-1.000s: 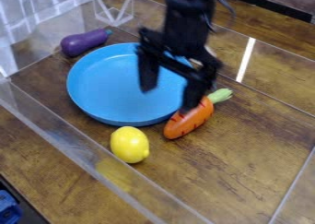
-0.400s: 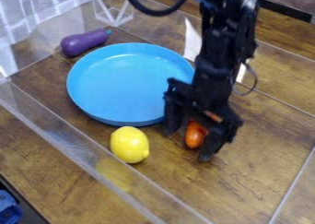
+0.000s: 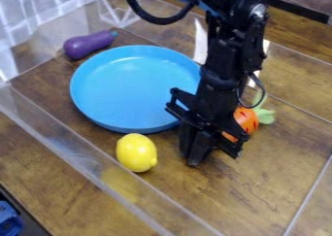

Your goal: Move the carrot to the left side

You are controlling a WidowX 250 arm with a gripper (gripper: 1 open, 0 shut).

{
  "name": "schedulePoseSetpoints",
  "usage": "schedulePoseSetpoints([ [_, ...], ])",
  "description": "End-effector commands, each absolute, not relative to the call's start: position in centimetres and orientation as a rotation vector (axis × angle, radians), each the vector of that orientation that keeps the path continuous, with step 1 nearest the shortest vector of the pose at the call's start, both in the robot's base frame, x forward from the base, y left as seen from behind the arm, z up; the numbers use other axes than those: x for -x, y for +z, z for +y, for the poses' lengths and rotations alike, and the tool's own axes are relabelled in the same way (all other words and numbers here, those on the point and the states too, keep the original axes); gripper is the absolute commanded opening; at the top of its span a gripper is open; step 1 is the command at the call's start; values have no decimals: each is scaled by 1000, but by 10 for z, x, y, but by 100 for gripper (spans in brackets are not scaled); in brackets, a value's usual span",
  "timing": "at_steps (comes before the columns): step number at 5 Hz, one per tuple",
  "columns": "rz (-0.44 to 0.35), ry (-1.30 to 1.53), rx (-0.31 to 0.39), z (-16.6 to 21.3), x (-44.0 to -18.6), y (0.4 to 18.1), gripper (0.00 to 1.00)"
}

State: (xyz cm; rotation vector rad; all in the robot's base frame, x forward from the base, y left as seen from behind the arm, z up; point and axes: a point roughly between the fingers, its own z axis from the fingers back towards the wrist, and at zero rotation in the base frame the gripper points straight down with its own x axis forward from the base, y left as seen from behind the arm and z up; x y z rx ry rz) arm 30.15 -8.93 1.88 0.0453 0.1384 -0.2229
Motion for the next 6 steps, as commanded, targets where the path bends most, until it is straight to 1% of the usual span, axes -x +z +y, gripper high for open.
schedulePoseSetpoints([
  [1, 70, -139, -30, -78, -309, 45, 0],
  [3, 49, -128, -45, -75, -339, 88, 0],
  [4, 59, -136, -40, -78, -348, 85, 100],
  [6, 74, -322, -27, -99, -357, 56, 100],
])
